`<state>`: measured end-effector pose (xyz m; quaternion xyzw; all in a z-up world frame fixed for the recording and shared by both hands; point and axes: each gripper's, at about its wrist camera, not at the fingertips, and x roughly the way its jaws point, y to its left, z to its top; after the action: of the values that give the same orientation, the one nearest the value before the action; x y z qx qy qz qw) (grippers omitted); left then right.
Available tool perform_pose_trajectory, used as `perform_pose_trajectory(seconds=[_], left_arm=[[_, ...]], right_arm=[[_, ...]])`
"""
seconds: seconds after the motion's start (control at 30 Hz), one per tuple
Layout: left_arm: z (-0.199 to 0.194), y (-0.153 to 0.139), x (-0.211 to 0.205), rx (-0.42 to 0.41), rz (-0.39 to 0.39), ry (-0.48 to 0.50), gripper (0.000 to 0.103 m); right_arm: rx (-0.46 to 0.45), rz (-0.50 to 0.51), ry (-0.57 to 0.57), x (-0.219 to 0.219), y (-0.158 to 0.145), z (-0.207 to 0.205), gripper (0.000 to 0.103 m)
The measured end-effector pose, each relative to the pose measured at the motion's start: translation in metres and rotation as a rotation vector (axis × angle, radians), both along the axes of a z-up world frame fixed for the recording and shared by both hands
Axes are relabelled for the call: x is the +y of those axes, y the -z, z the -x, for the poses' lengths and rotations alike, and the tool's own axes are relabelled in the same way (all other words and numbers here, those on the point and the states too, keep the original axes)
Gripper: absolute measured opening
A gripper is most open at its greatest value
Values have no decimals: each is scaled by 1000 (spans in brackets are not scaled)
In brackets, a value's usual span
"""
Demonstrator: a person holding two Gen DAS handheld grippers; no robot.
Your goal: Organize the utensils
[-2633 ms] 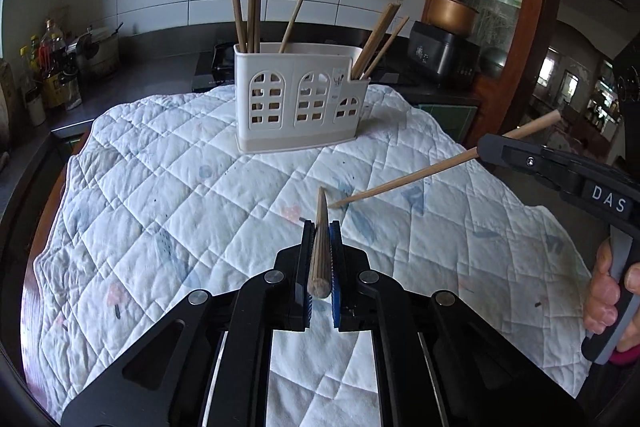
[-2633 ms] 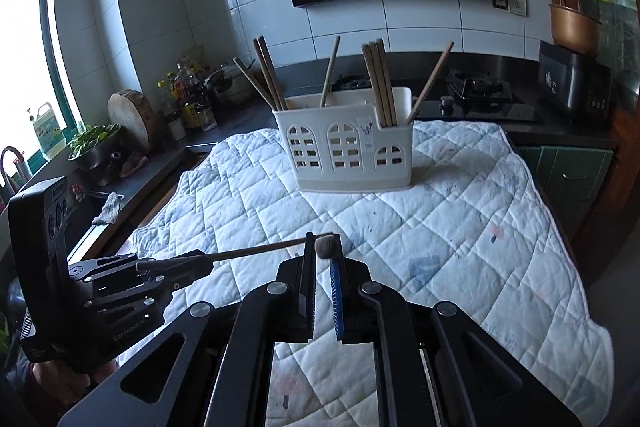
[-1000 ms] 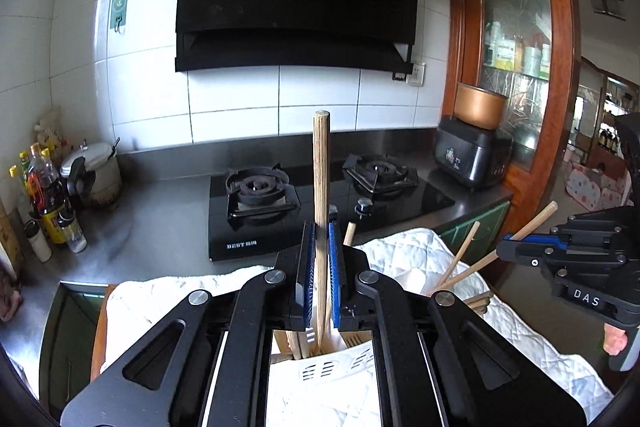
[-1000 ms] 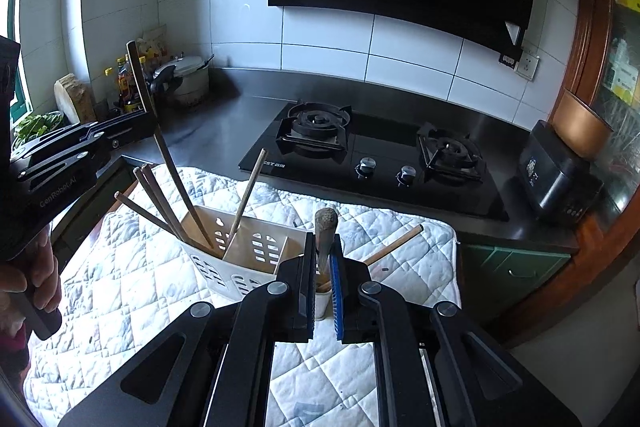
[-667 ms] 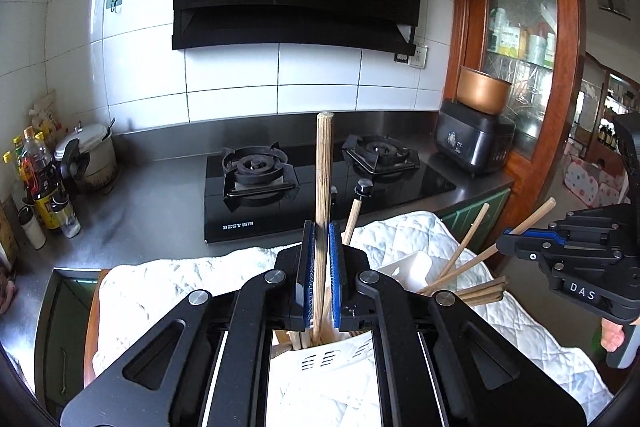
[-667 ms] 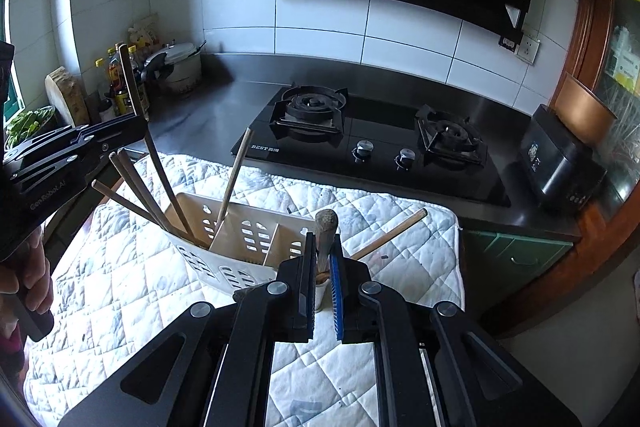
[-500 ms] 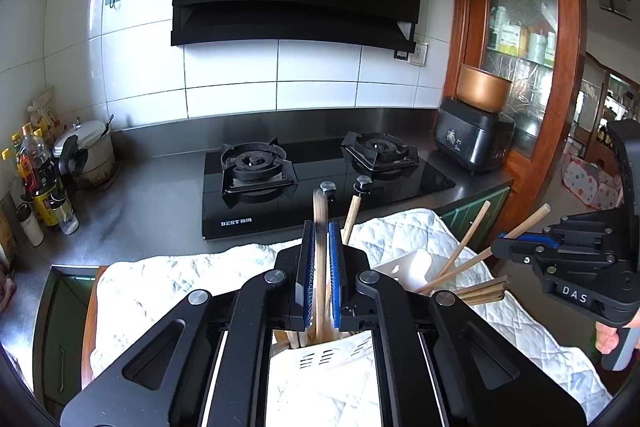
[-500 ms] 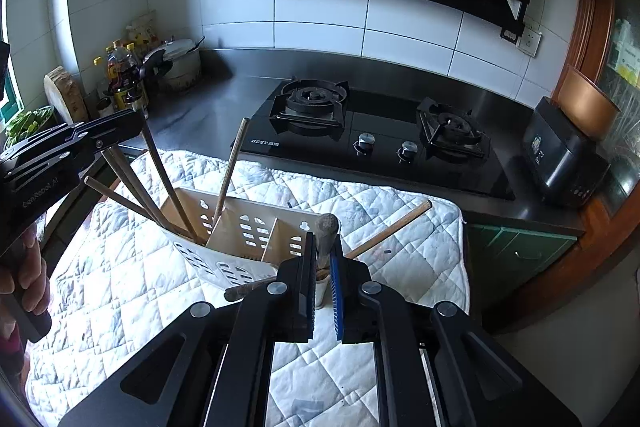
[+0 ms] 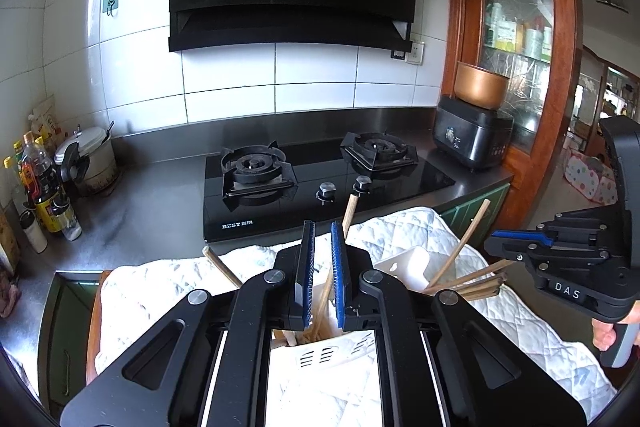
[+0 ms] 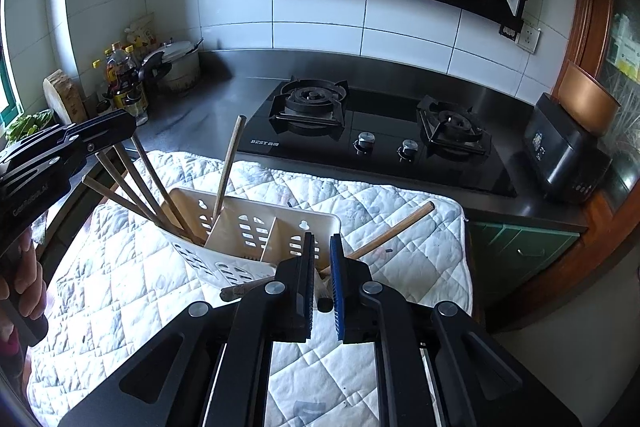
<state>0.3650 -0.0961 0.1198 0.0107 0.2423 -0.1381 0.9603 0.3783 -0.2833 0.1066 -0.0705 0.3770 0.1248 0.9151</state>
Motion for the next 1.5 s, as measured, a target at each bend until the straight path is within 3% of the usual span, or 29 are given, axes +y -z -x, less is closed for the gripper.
perform_pose_trajectory(seconds=[0.2,0.3,0.4,0.5,0.8,1.1,1.5], left_arm=[[7,-3,0,-1,0,-1,12],[14,-4,-1,-12,-9,-7,28],[22,-5,-2,-19,-18,-7,30],[31,-7,-3,-32,-32,-12,44],[63,-11,-4,-61,-47,-17,63],[98,-12,0,-95,-58,-26,82],[138,0,12,-96,-37,-38,90]], right_arm=[[-24,1,12,-2,-9,8,26],[-39,0,17,-5,-14,15,37],[-57,0,21,-6,-20,22,49],[-71,-2,27,-9,-25,30,57],[-110,-9,39,-15,-37,55,84],[-132,-15,45,-15,-41,82,91],[-130,-34,33,-9,-19,123,93]])
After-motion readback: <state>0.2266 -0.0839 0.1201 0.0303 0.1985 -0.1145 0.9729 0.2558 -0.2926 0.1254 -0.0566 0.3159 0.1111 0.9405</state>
